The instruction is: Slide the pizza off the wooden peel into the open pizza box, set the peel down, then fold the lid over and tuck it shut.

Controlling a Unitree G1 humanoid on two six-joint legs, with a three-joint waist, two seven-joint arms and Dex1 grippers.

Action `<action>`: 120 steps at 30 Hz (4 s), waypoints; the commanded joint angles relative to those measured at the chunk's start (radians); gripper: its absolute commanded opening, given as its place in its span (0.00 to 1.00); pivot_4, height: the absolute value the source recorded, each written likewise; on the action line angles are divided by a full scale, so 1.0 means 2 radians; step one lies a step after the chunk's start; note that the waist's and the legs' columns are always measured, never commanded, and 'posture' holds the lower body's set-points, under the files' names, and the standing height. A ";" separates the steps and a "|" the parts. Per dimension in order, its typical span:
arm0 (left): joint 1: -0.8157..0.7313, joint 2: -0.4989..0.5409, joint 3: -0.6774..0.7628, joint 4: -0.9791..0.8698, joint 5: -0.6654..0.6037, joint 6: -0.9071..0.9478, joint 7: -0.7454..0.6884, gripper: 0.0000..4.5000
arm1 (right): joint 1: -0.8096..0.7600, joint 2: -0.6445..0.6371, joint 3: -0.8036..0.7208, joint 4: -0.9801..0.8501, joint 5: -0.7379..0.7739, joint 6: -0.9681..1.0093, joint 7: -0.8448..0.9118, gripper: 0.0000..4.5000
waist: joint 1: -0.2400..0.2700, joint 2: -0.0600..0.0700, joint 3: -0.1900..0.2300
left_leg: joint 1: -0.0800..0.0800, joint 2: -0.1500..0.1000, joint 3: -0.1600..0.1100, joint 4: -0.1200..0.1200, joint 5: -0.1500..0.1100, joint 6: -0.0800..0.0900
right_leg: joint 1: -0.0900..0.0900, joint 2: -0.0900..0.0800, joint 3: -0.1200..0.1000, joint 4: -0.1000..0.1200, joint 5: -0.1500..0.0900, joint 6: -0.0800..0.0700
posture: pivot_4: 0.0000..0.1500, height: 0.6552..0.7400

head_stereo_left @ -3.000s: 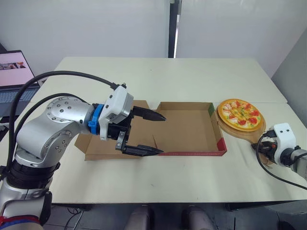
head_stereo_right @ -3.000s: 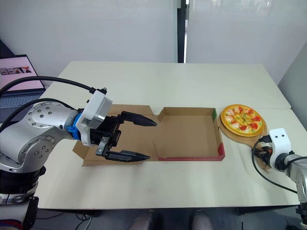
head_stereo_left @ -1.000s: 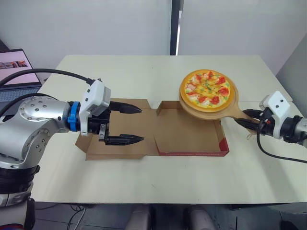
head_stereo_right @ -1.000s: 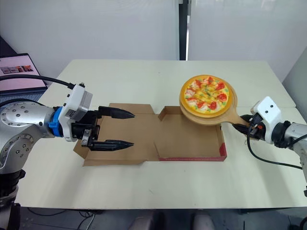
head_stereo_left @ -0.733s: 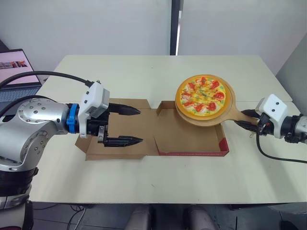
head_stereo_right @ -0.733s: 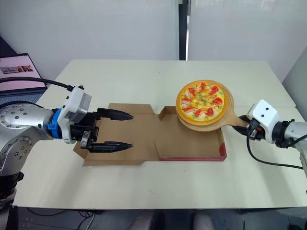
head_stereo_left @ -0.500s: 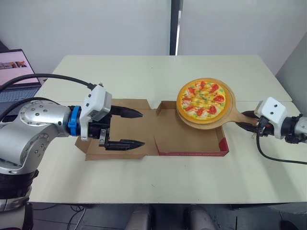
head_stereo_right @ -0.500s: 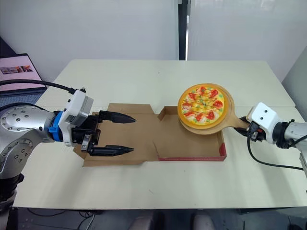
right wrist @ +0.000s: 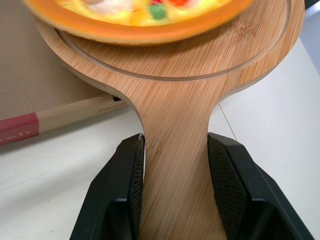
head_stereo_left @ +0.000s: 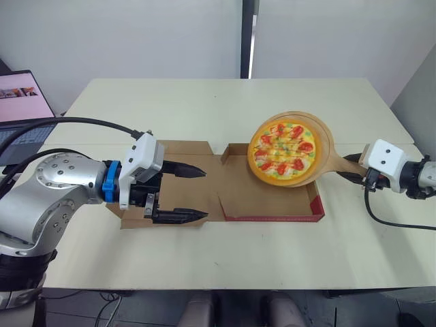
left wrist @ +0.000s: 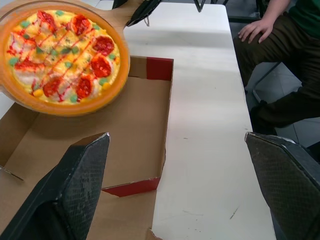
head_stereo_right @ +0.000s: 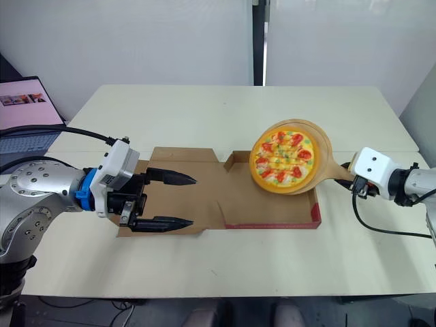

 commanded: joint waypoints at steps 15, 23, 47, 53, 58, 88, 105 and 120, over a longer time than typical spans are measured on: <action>0.004 0.001 0.000 -0.016 0.005 -0.018 0.000 1.00 | -0.084 -0.030 -0.025 0.101 -0.054 -0.098 -0.033 0.36 | 0.000 0.000 0.000 | 0.000 0.000 0.000 0.000 0.000 0.000 | 0.000 0.000 0.000 0.000 0.000 0.000 | 1.00 0.86; -0.005 -0.005 0.001 -0.013 -0.001 -0.016 0.004 1.00 | -0.016 -0.041 -0.100 0.100 -0.022 -0.071 -0.041 0.36 | 0.002 0.000 0.000 | 0.000 0.000 0.000 0.000 0.000 0.000 | 0.000 0.000 0.000 0.000 0.000 0.000 | 1.00 0.86; -0.093 -0.081 -0.030 -0.007 -0.041 0.022 0.032 1.00 | 0.251 0.172 -0.284 -0.151 0.103 0.300 -0.212 0.36 | 0.001 0.000 0.000 | 0.001 0.000 -0.001 0.000 0.000 0.000 | 0.002 0.000 0.000 0.000 0.000 0.000 | 1.00 0.86; -0.096 -0.084 -0.032 -0.006 -0.039 0.021 0.031 1.00 | 0.249 0.186 -0.281 -0.145 0.112 0.335 -0.244 0.57 | 0.001 0.000 0.000 | 0.001 0.000 0.000 0.000 0.000 0.000 | 0.002 0.000 0.000 0.000 0.000 0.000 | 1.00 0.86; -0.094 -0.083 -0.030 -0.006 -0.038 0.021 0.031 1.00 | 0.265 0.178 -0.293 -0.170 0.133 0.344 -0.232 0.97 | 0.001 0.000 0.000 | 0.001 0.000 -0.001 0.000 0.000 0.000 | 0.002 0.000 0.000 0.000 0.000 0.000 | 1.00 0.86; 0.472 -0.256 0.332 -0.128 -0.280 0.074 0.377 1.00 | -0.193 0.092 0.078 -0.078 0.193 0.149 0.117 0.99 | 0.002 -0.002 0.001 | 0.002 0.001 -0.001 0.000 -0.001 0.002 | 0.003 -0.001 -0.001 -0.001 0.000 0.000 | 1.00 0.86; 0.423 -0.412 0.213 -0.050 -0.361 -0.038 0.630 1.00 | -0.245 0.122 0.128 -0.074 0.189 0.177 0.166 0.99 | 0.008 -0.002 0.000 | 0.001 0.000 -0.001 0.000 -0.001 0.001 | 0.002 -0.001 -0.001 -0.001 0.000 0.000 | 1.00 0.86; 0.386 -0.427 0.182 -0.032 -0.349 -0.087 0.653 0.61 | -0.249 0.126 0.131 -0.076 0.182 0.181 0.168 1.00 | 0.006 -0.003 0.000 | 0.001 0.000 -0.001 0.000 -0.001 0.002 | 0.002 -0.001 -0.001 -0.001 0.000 0.000 | 1.00 0.86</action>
